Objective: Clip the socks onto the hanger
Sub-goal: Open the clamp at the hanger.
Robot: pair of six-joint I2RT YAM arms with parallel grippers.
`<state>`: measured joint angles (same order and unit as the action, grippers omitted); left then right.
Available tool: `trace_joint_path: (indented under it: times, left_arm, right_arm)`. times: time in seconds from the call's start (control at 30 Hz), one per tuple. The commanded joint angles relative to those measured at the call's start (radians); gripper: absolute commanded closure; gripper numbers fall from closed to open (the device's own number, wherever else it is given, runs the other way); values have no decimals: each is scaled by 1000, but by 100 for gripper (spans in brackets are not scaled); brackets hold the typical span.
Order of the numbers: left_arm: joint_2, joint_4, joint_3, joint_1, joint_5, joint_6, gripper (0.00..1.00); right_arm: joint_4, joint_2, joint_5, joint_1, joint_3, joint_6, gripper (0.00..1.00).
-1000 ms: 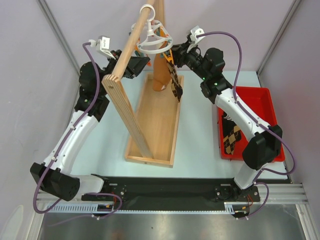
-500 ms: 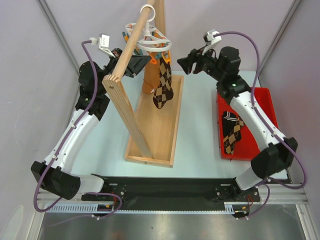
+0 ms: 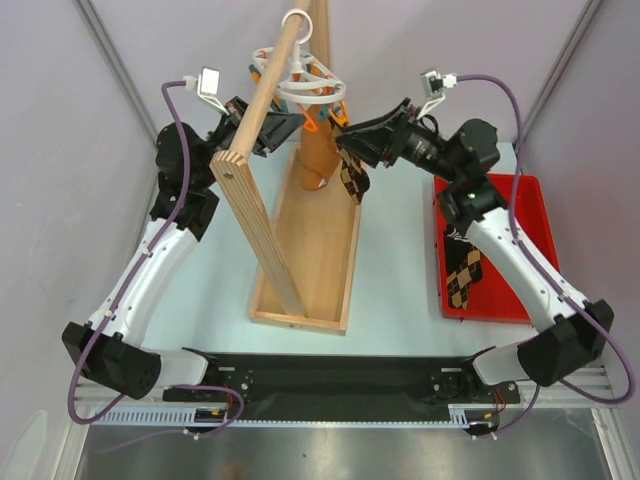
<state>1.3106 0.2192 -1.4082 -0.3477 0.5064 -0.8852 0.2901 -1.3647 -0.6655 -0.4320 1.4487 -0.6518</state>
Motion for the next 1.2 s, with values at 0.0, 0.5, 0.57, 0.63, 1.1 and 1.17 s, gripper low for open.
trace_joint_path:
  times: [0.0,0.5,0.57,0.63,1.1,1.17]
  left_arm:
    - [-42,62,-3,7,63,-49,89]
    - [-43,112,18,23,98,-123,89]
    - [-43,112,18,23,98,-123,89]
    - [-47,109,20,24,99,-121,89]
    - [-48,106,18,27,101,-126,90]
    - [-50,106,18,27,103,-126,90]
  right_arm:
    - [262,-62,-54,-25,-10,-207,40]
    - [455,-221,-28,-65,41,-324,45]
    - [469,-234,-31,-67,50,-330,46]
    - [491,-243,-29,-70,52,-339,48]
    - [523,-312,-48,-83,142,-387,63]
    - [524,-320,-54,-85,145,-390,63]
